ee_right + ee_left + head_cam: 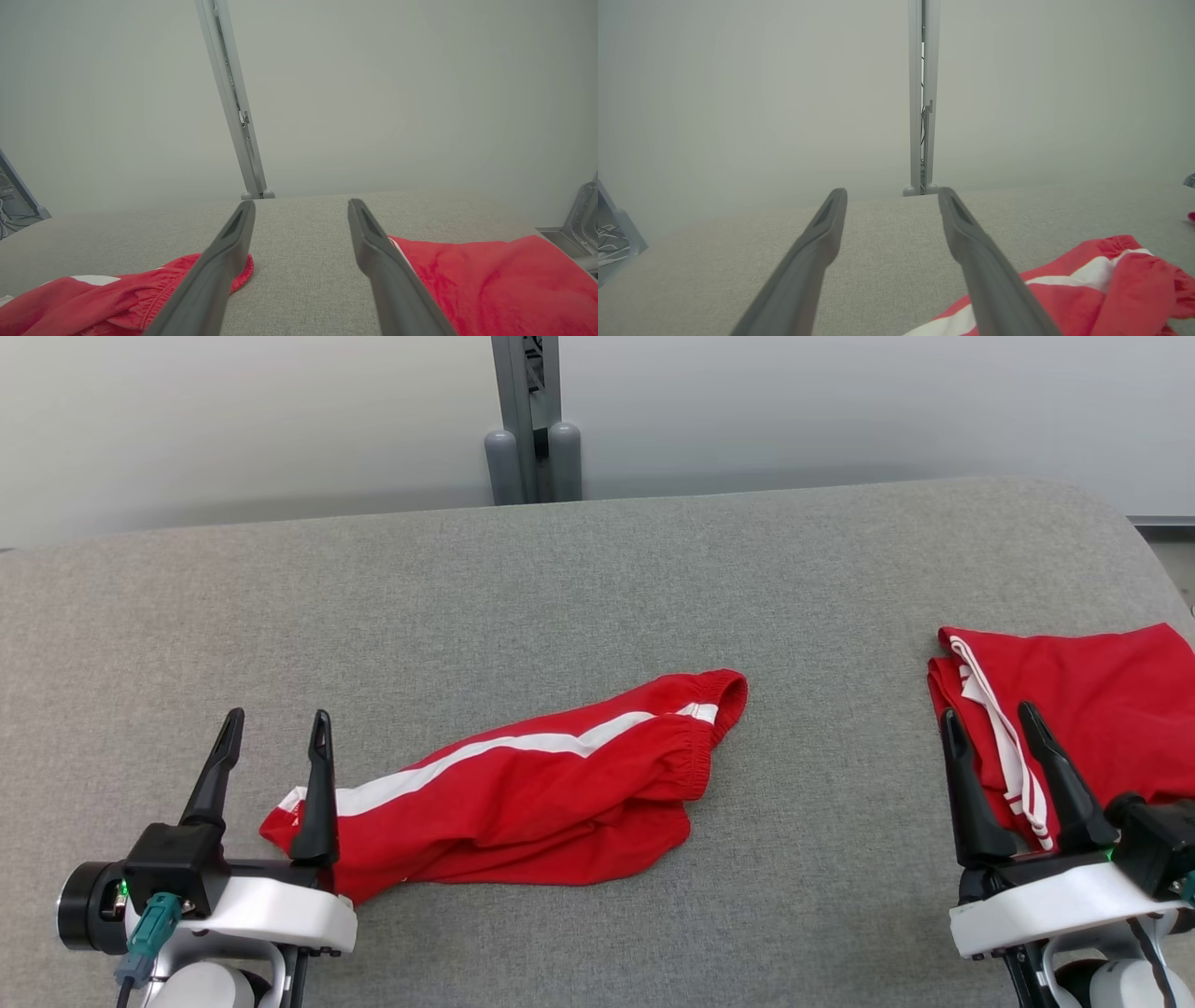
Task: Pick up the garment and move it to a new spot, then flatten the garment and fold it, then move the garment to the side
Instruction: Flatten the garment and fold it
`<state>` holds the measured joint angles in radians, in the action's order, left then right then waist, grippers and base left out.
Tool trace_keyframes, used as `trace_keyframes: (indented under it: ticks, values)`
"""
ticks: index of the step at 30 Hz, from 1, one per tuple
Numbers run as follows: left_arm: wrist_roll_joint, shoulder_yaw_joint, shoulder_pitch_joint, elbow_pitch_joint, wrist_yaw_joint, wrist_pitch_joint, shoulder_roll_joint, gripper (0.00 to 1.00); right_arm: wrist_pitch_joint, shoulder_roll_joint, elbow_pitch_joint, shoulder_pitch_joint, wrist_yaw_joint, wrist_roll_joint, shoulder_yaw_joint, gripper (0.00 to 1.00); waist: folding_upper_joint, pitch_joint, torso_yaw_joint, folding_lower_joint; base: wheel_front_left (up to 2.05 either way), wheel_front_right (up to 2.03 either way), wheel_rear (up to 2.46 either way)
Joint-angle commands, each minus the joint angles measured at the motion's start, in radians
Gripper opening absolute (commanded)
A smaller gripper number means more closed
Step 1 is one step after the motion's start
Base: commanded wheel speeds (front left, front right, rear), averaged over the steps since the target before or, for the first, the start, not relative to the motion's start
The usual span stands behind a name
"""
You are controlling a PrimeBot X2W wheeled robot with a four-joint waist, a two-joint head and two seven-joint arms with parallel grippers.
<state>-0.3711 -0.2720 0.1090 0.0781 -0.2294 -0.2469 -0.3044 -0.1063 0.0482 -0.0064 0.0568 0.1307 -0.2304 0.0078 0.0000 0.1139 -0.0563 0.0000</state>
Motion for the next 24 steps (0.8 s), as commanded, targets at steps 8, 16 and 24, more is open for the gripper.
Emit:
trace_keyframes:
  ticks: [8, 16, 24]
  values:
    - [-0.008, -0.01, 0.028, 0.01, 0.01, 0.005, -0.001, 1.0, 0.034, 0.005, 0.04, 0.02, 0.0, -0.027, 0.04, 1.0, 0.0, 0.005, 0.026, 0.0, 0.0, 0.0, 0.0]
    - [0.006, -0.054, 0.059, 0.025, 0.025, 0.003, 0.025, 1.0, 0.082, 0.022, 0.221, 0.09, 0.0, -0.132, 0.227, 1.0, 0.0, 0.028, 0.094, 0.0, 0.0, 0.0, 0.0]
    - [0.011, -0.106, 0.099, 0.075, 0.063, -0.003, 0.055, 1.0, 0.031, 0.021, 0.44, 0.222, 0.0, -0.24, 0.354, 1.0, 0.0, 0.042, 0.134, 0.0, 0.0, 0.0, 0.0]
